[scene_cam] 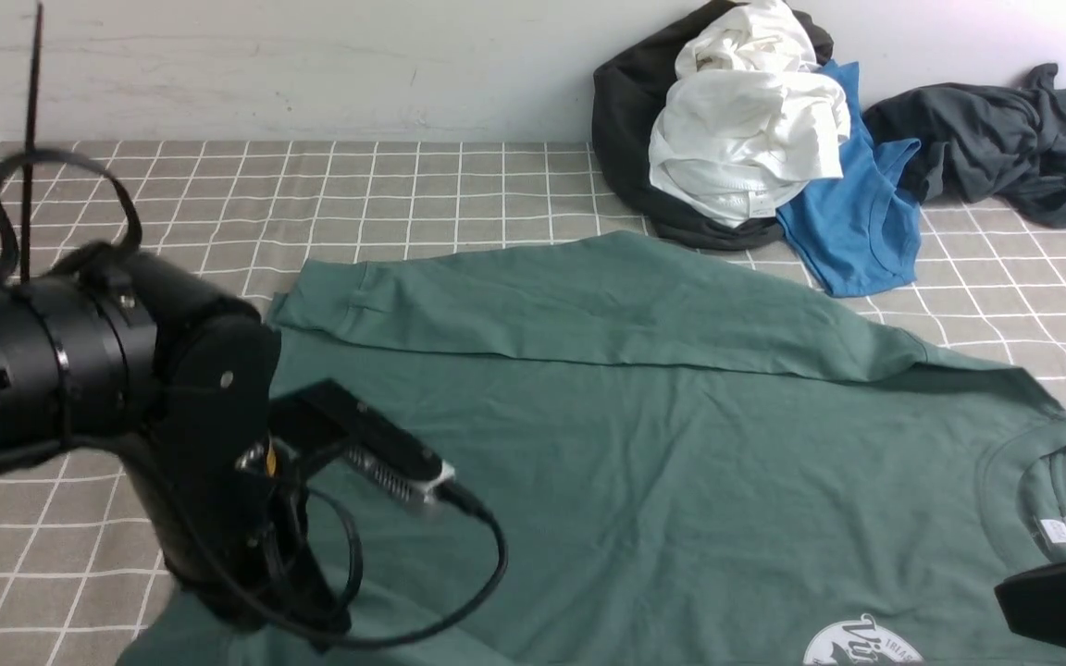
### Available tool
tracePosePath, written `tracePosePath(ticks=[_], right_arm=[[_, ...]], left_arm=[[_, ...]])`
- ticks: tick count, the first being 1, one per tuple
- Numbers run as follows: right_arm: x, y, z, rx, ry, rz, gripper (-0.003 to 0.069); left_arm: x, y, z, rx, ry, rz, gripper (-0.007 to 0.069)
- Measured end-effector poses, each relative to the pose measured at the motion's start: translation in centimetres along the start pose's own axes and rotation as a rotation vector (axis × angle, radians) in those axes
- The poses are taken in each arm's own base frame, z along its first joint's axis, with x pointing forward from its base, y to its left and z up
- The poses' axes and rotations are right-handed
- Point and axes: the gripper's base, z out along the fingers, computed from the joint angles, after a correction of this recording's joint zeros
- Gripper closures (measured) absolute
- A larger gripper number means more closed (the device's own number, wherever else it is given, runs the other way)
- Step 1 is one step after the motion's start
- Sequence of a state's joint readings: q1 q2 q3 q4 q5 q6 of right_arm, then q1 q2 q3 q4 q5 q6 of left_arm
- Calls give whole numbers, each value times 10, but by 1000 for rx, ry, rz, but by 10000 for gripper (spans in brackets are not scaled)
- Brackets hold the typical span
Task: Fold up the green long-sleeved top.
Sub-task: Use the left arm to drag and place the cuff at the centered position on the left edge of the fabric, then use the left arm to clamp the cuff farthest from it
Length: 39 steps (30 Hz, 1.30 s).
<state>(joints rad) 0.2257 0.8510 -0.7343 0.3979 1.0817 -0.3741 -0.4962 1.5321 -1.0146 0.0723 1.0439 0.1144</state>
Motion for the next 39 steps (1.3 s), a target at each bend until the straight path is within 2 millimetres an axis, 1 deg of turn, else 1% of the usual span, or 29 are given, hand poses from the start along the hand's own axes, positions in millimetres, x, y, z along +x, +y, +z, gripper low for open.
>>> tracePosePath(ticks=[2, 3, 5, 7, 9, 11, 12, 14, 15, 17, 19, 20, 21, 22, 23, 24, 26, 28, 29, 30, 32, 33, 34, 35, 36, 39], right_arm=[[-1, 0, 0, 2, -6, -1, 673], [-1, 0, 0, 2, -10, -4, 673], [-1, 2, 0, -3, -12, -15, 673], [-1, 3, 1, -6, -10, -33, 673], [-1, 3, 1, 1, -5, -48, 673], [-1, 2, 1, 9, -3, -54, 673], [-1, 2, 1, 11, -2, -55, 673], [0, 1, 1, 19, 0, -62, 673], [0, 1, 1, 20, 1, -63, 673], [-1, 0, 1, 30, -3, -68, 673], [-2, -1, 2, 36, -8, -69, 673], [-5, -2, 2, 48, -16, -75, 673], [-8, -4, 3, 57, -22, -78, 673], [-8, -4, 3, 57, -22, -78, 673], [-12, -5, 3, 69, -31, -79, 673], [-19, -7, 4, 79, -37, -76, 673], [-34, -12, 7, 99, -52, -68, 673], [-43, -15, 11, 103, -51, -66, 673], [-50, -16, 12, 107, -58, -65, 673], [-56, -18, 15, 108, -55, -63, 673], [-65, -22, 24, 106, -35, -57, 673], [-68, -24, 28, 105, -26, -55, 673], [-70, -25, 30, 104, -20, -53, 673], [-70, -25, 32, 103, -14, -51, 673], [-72, -27, 38, 100, 6, -46, 673], [-72, -30, 46, 97, 34, -41, 673]], left_arm=[[-14, 10, -10, -23, -44, -13, 619], [-25, 19, -13, -37, -59, -25, 619], [-37, 32, -13, -49, -51, -35, 619], [-50, 43, -6, -52, -23, -39, 617], [-62, 55, 6, -49, 2, -57, 608], [-70, 65, 16, -39, 16, -85, 594], [-71, 66, 17, -38, 18, -85, 594], [-76, 77, 32, -20, 45, -119, 552], [-76, 77, 33, -20, 46, -120, 548], [-78, 84, 43, -18, 59, -136, 475], [-81, 88, 43, -21, 49, -146, 412], [-84, 93, 38, -28, 29, -162, 351], [-87, 97, 32, -34, 5, -175, 325], [-87, 98, 32, -35, 5, -178, 307], [-91, 104, 26, -41, -24, -198, 265], [-96, 113, 15, -46, -67, -227, 214], [-105, 132, 1, -41, -143, -285, 151], [-110, 141, -1, -31, -173, -315, 134], [-116, 151, 1, -13, -204, -349, 123], [-120, 158, 4, -5, -220, -368, 118], [-130, 170, 18, 13, -243, -399, 116], [-136, 175, 29, 23, -255, -415, 115], [-140, 178, 37, 27, -256, -423, 114], [-141, 179, 39, 29, -259, -426, 114], [-149, 184, 54, 34, -265, -438, 115], [-160, 189, 75, 34, -279, -451, 115]])
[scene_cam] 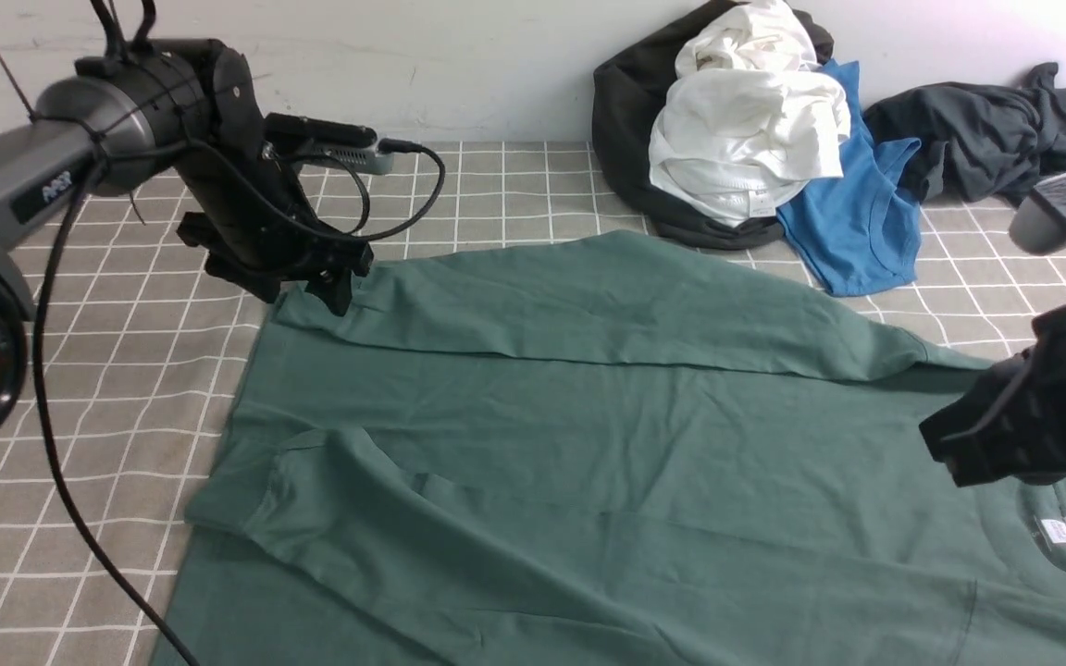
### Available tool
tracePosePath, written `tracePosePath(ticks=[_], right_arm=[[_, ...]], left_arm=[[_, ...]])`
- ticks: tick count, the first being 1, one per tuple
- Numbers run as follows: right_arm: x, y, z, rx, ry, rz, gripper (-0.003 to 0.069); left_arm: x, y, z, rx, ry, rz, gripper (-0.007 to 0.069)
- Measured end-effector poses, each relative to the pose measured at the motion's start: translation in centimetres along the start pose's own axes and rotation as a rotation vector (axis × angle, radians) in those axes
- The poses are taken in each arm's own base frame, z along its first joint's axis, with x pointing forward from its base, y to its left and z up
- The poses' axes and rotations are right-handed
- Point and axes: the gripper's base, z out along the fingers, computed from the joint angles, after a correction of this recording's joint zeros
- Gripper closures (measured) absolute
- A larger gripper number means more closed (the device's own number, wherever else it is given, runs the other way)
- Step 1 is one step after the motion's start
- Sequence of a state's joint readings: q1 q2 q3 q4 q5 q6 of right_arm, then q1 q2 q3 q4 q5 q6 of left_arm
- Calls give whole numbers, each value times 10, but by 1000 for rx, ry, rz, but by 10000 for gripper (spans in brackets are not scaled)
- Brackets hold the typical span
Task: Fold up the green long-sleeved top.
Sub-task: Use the left arm to clamp the cuff farthest from it
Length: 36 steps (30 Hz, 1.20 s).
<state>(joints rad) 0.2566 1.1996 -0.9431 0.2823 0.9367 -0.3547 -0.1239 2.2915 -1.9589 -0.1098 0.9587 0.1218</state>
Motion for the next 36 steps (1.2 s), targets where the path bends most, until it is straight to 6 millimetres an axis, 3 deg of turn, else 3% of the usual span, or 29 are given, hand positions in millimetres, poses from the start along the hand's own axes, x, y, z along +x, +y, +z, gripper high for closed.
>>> tracePosePath(ticks=[5, 16, 21, 23, 24, 26, 28, 33, 36], right_arm=[[0, -1, 7, -4, 23, 5, 673], [0, -2, 9, -5, 30, 5, 673], [0, -2, 9, -5, 30, 5, 673], [0, -2, 9, -5, 30, 5, 673], [0, -2, 9, -5, 30, 5, 673], [0, -2, 9, -5, 30, 5, 673], [0, -2, 9, -5, 30, 5, 673], [0, -2, 9, -4, 29, 5, 673], [-1, -2, 9, 0, 27, 2, 673]], left_arm=[[-11, 6, 28, -20, -43, -3, 115], [-15, 11, 42, -59, -60, -23, 119], [-15, 10, 42, -55, -60, -26, 225], [-15, 10, 42, -55, -60, -27, 363], [-15, 10, 42, -55, -59, -26, 373], [-14, 10, 42, -56, -51, -25, 517], [-13, 10, 42, -56, -42, -18, 583], [-15, 9, 29, -54, -29, -13, 599], [-20, 7, 2, -54, -51, -8, 598]])
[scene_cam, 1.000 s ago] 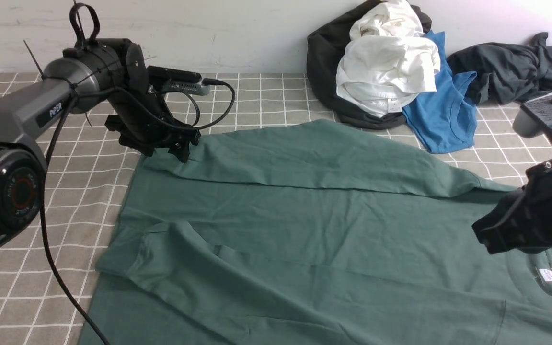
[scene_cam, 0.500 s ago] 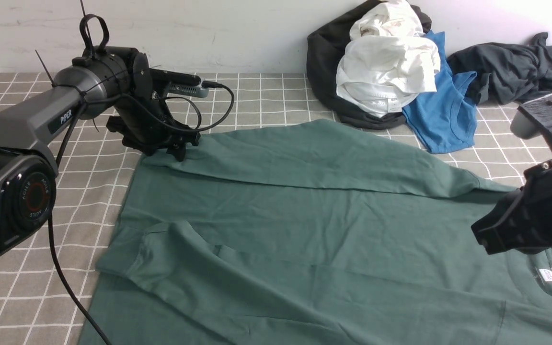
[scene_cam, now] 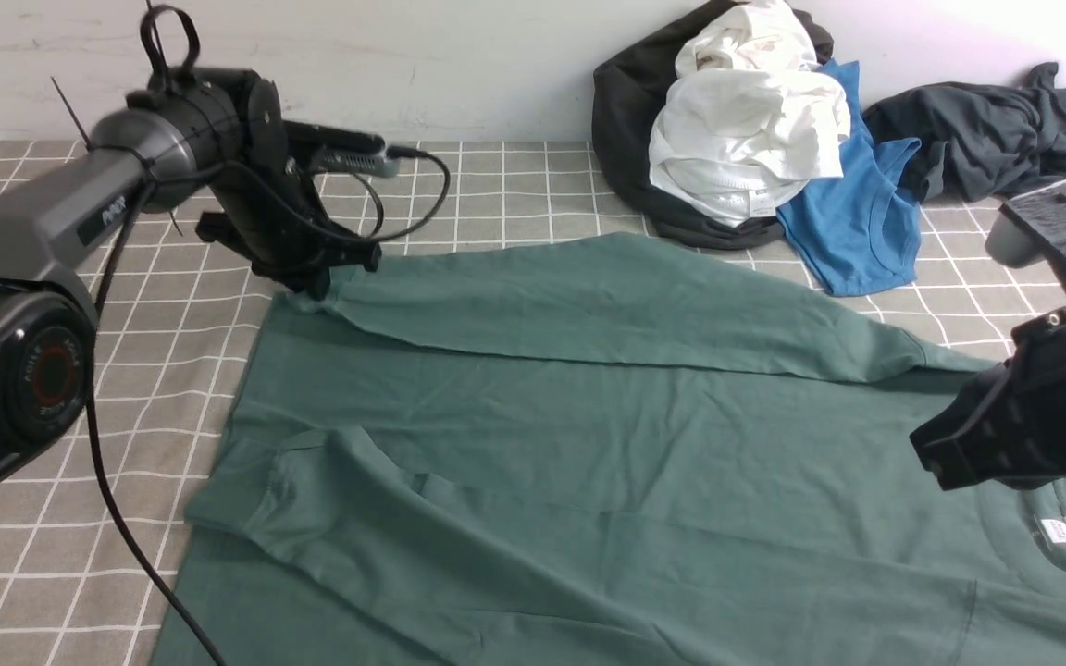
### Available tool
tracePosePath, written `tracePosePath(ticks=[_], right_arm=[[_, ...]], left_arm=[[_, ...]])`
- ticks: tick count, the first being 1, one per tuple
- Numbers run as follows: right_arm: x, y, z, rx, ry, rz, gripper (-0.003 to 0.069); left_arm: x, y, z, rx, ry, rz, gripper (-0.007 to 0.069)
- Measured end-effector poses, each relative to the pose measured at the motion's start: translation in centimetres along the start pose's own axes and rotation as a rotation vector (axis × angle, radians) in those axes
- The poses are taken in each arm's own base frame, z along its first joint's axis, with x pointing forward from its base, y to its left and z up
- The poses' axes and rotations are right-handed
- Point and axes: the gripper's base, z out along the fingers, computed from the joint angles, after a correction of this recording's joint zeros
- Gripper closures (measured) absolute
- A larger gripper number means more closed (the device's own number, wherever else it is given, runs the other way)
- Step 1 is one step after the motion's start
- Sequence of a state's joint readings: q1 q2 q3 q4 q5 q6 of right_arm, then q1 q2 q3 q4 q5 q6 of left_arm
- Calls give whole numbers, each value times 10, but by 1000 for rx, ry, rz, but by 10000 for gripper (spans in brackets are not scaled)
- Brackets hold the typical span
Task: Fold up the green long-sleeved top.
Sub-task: Use the left arm to clamp the cuff farthest from it, then use the left arm to drag and drop the cuff onto the cuff closest to the left arm, then use both arms simultaneously to clamp the lower edge of the clothing fabric
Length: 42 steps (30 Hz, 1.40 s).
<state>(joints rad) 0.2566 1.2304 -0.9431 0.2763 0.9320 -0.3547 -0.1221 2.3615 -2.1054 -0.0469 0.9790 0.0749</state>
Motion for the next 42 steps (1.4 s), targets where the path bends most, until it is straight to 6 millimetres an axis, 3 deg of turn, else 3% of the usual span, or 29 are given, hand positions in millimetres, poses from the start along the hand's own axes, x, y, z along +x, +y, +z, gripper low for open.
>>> tracePosePath(ticks=[2, 3, 5, 8, 9, 11, 13, 14, 15, 16, 17, 19, 20, 21, 27, 30, 33, 34, 36, 37, 39, 42], right_arm=[[0, -1, 0, 9, -3, -6, 673], [0, -1, 0, 9, -4, -8, 673], [0, -2, 0, 19, -2, -16, 673], [2, -2, -3, 27, 8, -27, 673], [2, -2, -3, 27, 7, -28, 673], [4, 0, -8, 23, 13, -29, 673], [7, 3, -19, 17, -1, -31, 673], [8, 5, -22, 14, -8, -31, 673], [8, 5, -24, 13, -11, -31, 673], [10, 8, -30, 1, -25, -24, 673], [11, 10, -33, -13, -24, -18, 673], [13, 12, -35, -26, -20, -16, 673], [14, 16, -36, -40, -8, -26, 673], [15, 20, -36, -53, 2, -46, 673], [21, 49, -34, -113, 78, -210, 673], [28, 60, -34, -141, 150, -268, 673], [33, 70, -35, -165, 198, -306, 673], [33, 70, -35, -167, 198, -307, 673], [34, 75, -35, -177, 203, -320, 666], [34, 75, -35, -177, 203, -321, 666], [35, 79, -35, -187, 206, -335, 654], [36, 82, -35, -196, 207, -352, 641]], left_arm=[[-4, -1, -26, 0, -19, 4, 598], [-5, -1, -29, 0, -21, 4, 598], [-6, -2, -63, 1, -31, 5, 598], [6, -5, -101, 5, 14, 3, 598], [8, -5, -105, 5, 16, 3, 598], [20, -6, -119, 7, 41, 5, 598], [45, -9, -144, 8, 58, 5, 598], [61, -11, -147, 10, 81, 6, 598], [64, -11, -149, 10, 82, 6, 598], [84, -16, -162, 10, 70, 14, 598], [102, -20, -163, 14, 90, 22, 598], [117, -24, -166, 17, 91, 31, 598], [142, -31, -171, 24, 94, 47, 598], [160, -35, -166, 30, 118, 57, 598], [217, -43, -133, 41, 223, 84, 589], [229, -42, -126, 37, 264, 87, 563], [238, -41, -124, 26, 312, 99, 446], [238, -41, -124, 26, 312, 99, 446], [240, -43, -125, 33, 344, 104, 318], [241, -43, -125, 33, 349, 105, 308], [246, -59, -127, 63, 396, 176, 196], [254, -77, -130, 91, 441, 281, 144]])
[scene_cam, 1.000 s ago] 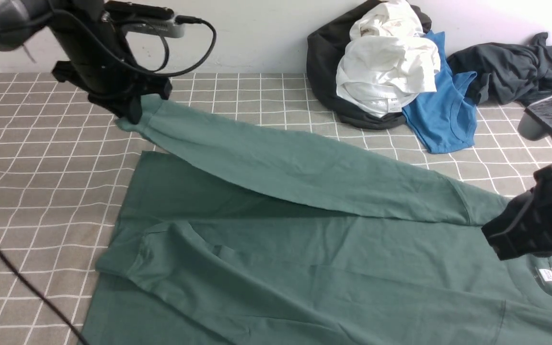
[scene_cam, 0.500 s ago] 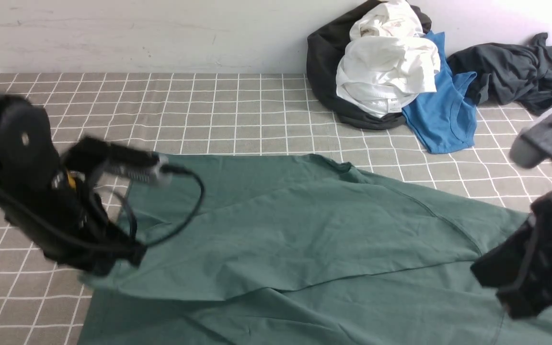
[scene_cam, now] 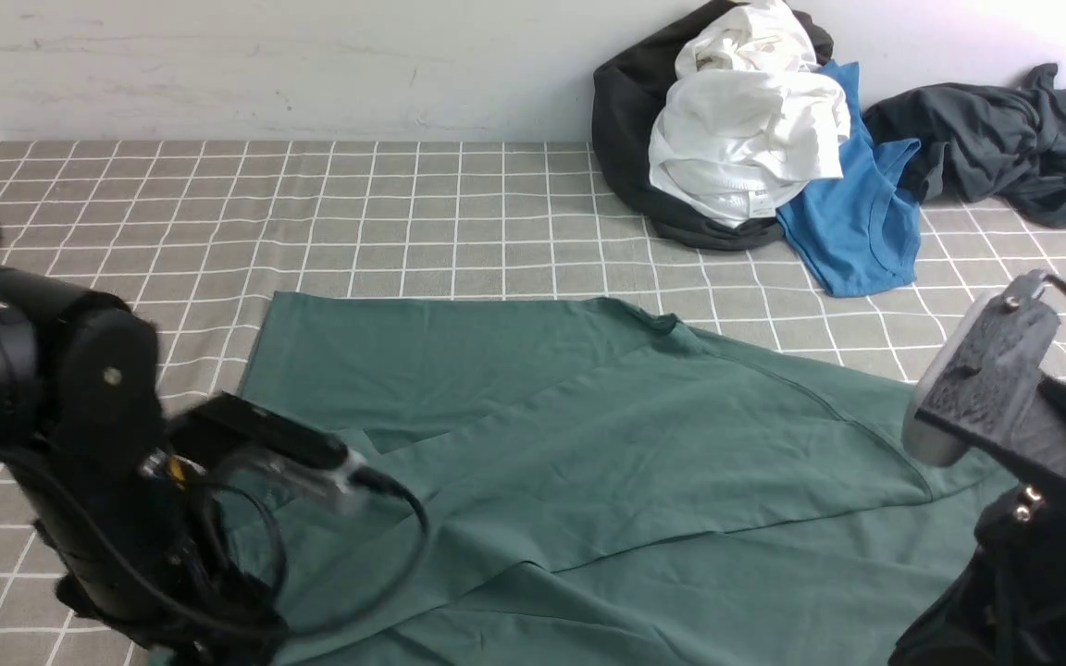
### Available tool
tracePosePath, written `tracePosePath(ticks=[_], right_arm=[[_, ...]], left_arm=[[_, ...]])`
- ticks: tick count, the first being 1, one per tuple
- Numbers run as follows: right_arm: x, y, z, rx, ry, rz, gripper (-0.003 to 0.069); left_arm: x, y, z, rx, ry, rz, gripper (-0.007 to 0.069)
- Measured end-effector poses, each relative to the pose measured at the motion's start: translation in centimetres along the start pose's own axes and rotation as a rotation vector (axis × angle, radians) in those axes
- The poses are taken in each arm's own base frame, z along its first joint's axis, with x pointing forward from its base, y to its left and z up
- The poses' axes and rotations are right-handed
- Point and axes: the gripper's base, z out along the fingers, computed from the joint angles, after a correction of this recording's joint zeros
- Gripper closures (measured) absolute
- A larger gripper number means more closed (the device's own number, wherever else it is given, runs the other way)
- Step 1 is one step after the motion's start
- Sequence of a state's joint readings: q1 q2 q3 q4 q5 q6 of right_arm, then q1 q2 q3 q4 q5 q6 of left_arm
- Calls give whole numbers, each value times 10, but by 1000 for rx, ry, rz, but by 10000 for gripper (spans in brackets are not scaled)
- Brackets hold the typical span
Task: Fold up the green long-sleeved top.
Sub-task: Use both arms simultaneously to clamp the lower edge of the clothing fabric
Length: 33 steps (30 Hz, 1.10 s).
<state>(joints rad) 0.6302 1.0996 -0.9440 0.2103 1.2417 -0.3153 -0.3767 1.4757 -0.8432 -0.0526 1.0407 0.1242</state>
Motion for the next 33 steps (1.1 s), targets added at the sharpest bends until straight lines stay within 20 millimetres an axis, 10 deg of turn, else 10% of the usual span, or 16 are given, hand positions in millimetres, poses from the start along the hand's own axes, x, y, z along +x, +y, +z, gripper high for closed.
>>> tracePosePath(ticks=[9, 17, 33], right_arm=[[-1, 5, 1, -9, 2, -10, 627], [-1, 5, 1, -9, 2, -9, 627], [-1, 5, 1, -10, 1, -9, 627]], left_arm=[[54, -77, 48, -36, 180, 504, 114], [79, -84, 68, -110, 146, 703, 114], [62, -74, 59, -317, 66, 695, 114]])
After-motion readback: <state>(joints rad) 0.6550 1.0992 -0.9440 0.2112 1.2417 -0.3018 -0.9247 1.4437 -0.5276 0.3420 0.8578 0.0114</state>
